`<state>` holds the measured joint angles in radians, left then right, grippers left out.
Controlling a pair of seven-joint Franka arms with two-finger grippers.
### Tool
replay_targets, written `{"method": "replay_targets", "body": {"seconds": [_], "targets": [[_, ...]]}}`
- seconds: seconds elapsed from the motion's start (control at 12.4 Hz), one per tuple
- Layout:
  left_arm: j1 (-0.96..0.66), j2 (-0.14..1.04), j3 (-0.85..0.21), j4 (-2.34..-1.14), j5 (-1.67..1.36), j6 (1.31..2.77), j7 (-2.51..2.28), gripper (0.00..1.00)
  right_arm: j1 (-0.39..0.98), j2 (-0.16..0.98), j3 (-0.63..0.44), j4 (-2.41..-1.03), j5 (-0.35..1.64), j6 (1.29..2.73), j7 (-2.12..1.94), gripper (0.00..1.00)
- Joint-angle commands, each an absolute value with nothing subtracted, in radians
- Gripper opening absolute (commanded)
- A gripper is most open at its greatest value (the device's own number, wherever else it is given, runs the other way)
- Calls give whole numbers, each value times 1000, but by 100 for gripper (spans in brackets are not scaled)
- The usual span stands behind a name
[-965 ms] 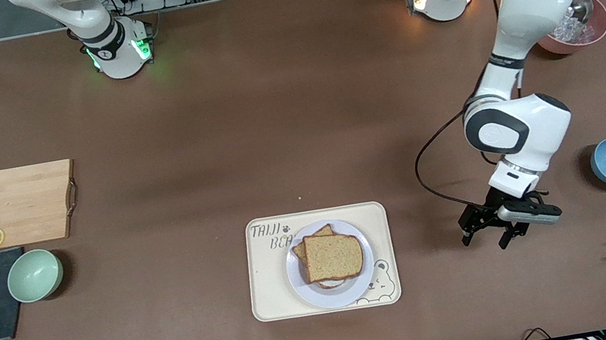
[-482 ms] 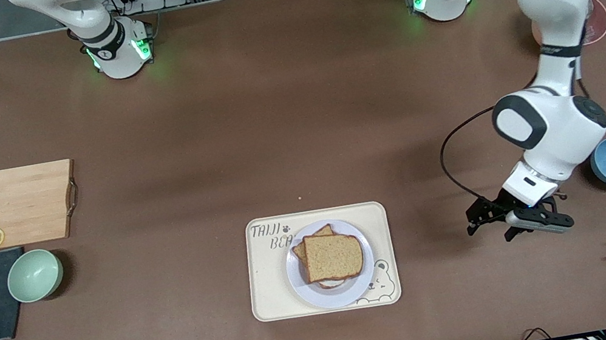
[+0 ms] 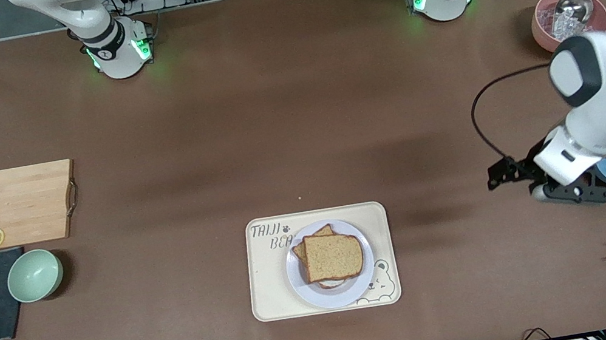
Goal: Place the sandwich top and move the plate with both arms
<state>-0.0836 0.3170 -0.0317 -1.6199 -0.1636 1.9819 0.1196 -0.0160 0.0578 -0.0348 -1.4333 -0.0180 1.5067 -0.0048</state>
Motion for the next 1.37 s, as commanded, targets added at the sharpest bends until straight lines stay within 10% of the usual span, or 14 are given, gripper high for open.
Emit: {"method": "replay_targets", "body": {"seconds": [0.0, 1.29], "targets": [[-97, 188, -60, -1586, -43, 1716, -76, 100, -12, 61, -46, -1420, -5, 1493, 5, 100], [-80, -26, -49, -1546, 21, 1529, -31, 100, -6, 61, -69, -1420, 26, 1485, 2, 100]]}}
